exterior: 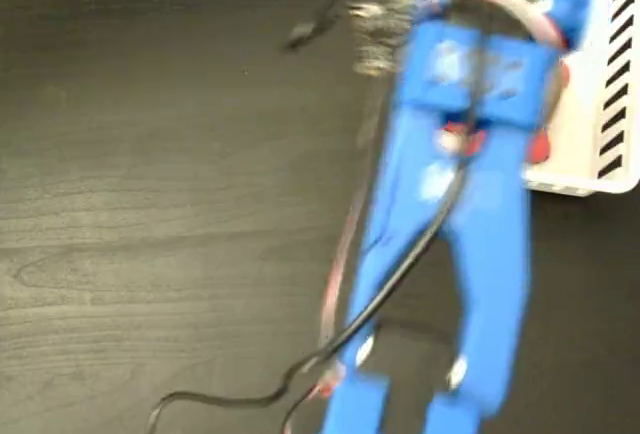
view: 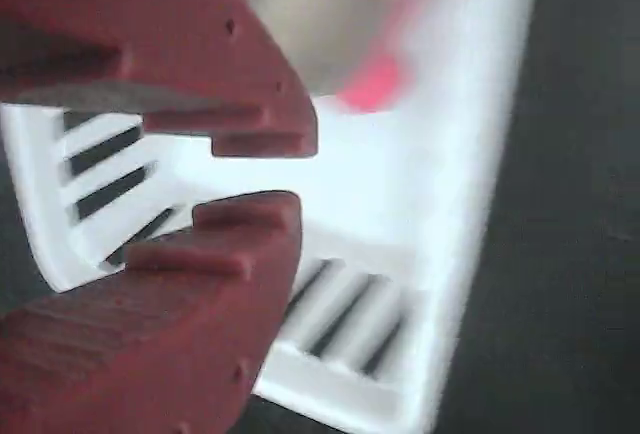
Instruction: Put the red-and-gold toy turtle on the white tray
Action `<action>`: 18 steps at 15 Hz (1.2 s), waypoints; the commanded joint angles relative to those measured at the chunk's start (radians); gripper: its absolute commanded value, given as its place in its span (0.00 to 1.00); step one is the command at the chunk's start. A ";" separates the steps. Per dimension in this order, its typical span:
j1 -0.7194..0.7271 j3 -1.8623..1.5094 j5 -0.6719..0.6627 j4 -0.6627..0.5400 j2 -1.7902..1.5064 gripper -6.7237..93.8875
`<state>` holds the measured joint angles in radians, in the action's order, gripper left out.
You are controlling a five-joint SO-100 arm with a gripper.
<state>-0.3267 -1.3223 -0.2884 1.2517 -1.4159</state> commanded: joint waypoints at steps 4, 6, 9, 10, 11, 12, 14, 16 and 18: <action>0.267 -0.578 0.548 -0.443 -0.715 0.07; 0.362 -0.857 0.557 -0.568 -0.989 0.07; 0.448 -1.227 0.499 -0.512 -1.414 0.07; 0.443 -1.305 0.486 -0.459 -1.508 0.07; 0.428 -1.371 0.471 -0.408 -1.577 0.07; 0.417 -1.425 0.456 -0.360 -1.628 0.07; 0.402 -1.502 0.425 -0.262 -1.718 0.07; 0.390 -1.545 0.396 -0.170 -1.778 0.07; 0.393 -1.585 0.382 -0.104 -1.779 0.07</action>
<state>0.0568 -2.9023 0.0920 1.0968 -3.1815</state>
